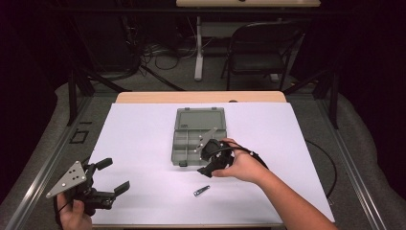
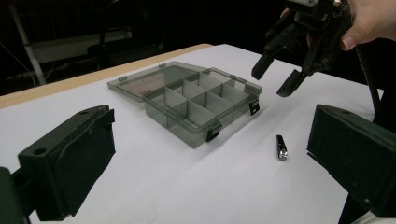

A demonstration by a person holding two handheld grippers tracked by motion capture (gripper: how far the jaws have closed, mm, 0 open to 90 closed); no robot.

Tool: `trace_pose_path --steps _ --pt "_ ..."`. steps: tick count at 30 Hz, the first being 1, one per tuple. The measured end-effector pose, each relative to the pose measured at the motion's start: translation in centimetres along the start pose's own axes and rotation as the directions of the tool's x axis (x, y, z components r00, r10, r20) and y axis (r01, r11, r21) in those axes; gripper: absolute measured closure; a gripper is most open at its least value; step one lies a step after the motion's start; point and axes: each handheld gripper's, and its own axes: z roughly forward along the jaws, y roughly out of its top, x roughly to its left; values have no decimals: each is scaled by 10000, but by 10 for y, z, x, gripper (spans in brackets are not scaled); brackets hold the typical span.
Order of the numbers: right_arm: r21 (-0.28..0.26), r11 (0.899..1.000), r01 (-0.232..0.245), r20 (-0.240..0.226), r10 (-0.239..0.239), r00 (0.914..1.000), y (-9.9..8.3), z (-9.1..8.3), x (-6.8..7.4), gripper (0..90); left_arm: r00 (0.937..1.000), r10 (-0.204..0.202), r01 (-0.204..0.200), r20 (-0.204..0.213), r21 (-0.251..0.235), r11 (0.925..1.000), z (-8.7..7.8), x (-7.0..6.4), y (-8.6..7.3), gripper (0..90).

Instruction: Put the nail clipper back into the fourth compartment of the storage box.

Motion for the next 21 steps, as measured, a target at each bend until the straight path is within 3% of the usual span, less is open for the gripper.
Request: trace_pose_path --steps 10,21 --pt "213 9988 437 -695 -421 9967 -4 18 13 478 10000 -15 16 -32 30 10000 0 0 0 8" --pt "366 9990 267 -1147 -224 9931 -13 32 19 510 10000 -19 19 -74 46 10000 0 0 0 7"
